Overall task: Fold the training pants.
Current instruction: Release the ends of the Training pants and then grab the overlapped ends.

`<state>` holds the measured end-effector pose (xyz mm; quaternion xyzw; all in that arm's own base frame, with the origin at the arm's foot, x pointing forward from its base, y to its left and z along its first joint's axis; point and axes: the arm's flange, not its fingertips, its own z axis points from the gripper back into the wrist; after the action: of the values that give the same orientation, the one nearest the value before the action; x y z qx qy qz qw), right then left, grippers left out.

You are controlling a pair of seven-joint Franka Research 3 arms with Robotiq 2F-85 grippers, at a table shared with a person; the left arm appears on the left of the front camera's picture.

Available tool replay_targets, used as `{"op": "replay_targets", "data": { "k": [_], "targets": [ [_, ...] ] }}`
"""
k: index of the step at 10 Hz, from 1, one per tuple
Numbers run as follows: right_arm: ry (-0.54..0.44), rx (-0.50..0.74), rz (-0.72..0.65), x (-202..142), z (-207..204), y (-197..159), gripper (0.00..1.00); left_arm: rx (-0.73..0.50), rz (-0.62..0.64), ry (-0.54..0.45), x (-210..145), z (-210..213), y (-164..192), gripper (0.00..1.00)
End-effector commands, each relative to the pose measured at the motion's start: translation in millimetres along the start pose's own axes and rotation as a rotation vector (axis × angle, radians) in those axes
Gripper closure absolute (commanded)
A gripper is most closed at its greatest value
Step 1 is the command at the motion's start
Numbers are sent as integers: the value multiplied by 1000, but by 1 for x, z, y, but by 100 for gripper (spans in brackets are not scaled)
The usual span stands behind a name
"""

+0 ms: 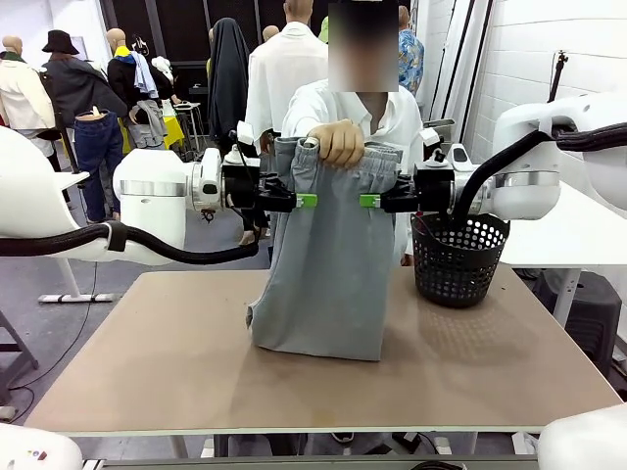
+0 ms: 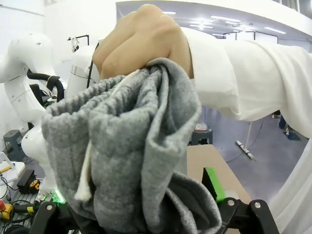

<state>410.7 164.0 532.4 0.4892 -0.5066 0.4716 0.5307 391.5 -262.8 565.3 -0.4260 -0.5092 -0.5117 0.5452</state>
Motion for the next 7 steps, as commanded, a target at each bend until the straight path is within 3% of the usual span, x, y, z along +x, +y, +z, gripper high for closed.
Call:
{"op": "replay_targets", "data": {
  "k": [1,7],
  "targets": [
    [-30,30,-6,4,-15,-12,0,9,-8,39,6,-12,9,0],
    [-3,101,-36,17,-35,-27,0,6,9,45,10,-37,19,0]
  ]
}}
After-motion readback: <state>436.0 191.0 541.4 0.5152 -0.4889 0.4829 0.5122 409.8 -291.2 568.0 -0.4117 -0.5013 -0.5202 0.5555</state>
